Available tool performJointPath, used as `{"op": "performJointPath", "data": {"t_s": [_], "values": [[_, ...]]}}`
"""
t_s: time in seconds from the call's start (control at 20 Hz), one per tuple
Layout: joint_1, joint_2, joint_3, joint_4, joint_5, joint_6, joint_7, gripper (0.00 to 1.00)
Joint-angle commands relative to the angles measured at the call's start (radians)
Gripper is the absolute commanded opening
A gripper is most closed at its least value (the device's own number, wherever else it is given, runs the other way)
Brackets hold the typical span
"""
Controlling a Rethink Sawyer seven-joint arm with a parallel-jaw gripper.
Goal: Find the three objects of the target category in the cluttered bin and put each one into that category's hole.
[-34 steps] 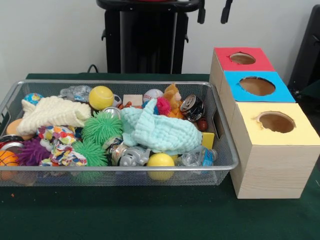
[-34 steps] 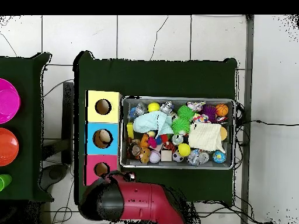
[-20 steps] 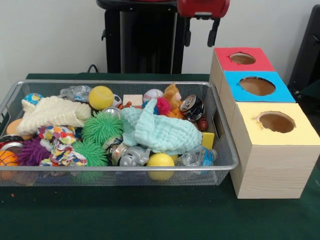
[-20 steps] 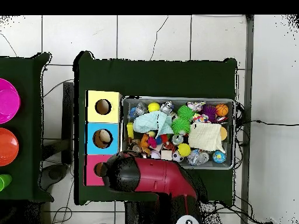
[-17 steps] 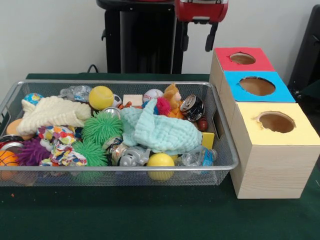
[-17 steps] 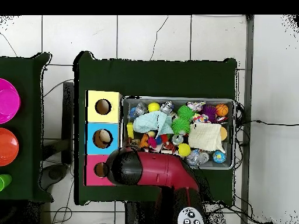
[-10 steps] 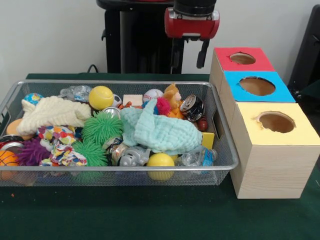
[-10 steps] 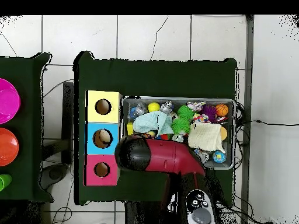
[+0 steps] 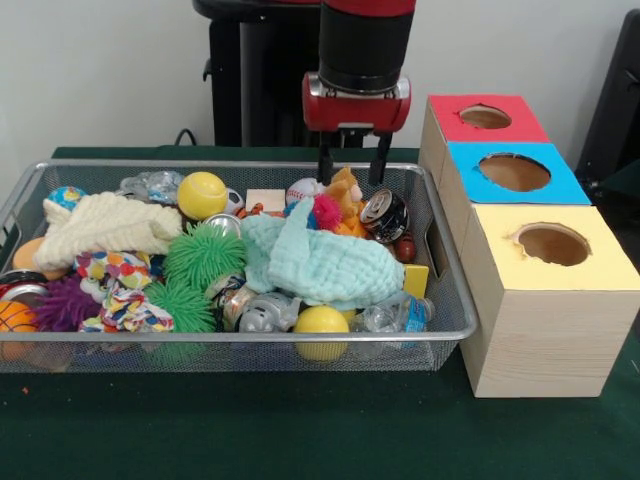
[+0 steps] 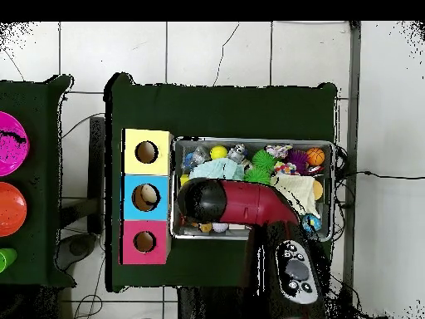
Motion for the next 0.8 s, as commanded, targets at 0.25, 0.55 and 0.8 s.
{"op": "performJointPath", "data": {"t_s": [0.25, 0.55, 0.8], "values": [[-0.026, 0.137, 0.115, -0.157, -0.08, -0.013, -0.025, 1.0], [-0.009, 0.179, 0.117, -0.23, -0.072, 0.03, -0.013, 1.0], [0.003, 0.186, 0.116, -0.272, -0.066, 0.071, -0.009, 1.0]]}}
